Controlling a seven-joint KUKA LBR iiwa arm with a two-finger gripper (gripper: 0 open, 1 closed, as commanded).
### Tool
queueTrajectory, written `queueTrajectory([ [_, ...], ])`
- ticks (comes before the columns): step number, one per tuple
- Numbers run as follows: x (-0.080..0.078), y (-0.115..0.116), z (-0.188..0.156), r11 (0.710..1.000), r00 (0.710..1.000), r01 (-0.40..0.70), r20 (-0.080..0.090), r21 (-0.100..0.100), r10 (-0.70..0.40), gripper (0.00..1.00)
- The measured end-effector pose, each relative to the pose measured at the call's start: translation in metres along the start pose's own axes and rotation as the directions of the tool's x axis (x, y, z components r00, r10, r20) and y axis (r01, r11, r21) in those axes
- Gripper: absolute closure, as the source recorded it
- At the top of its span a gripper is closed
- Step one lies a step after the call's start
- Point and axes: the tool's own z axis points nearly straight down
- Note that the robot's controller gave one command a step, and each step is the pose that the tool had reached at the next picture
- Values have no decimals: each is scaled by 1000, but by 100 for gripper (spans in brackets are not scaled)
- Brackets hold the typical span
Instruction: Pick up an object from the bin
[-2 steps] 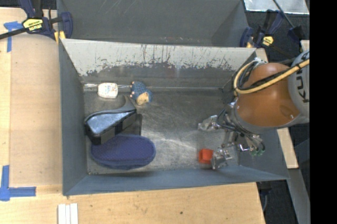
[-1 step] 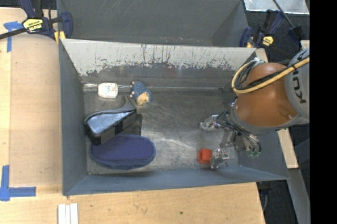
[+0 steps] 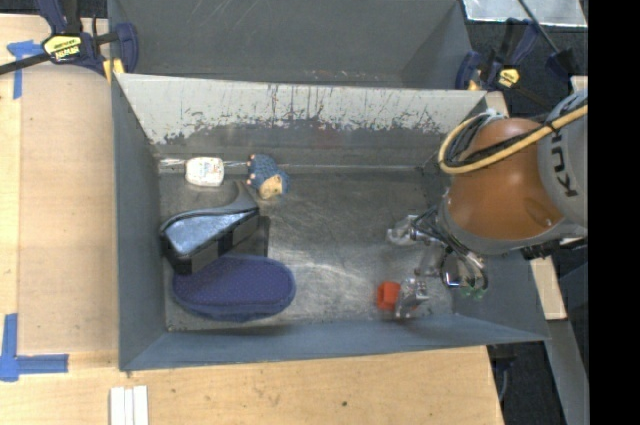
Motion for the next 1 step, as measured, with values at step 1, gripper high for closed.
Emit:
queueTrajectory([
  [1, -9, -1, -99, 918, 918, 397, 16, -7, -397, 0],
])
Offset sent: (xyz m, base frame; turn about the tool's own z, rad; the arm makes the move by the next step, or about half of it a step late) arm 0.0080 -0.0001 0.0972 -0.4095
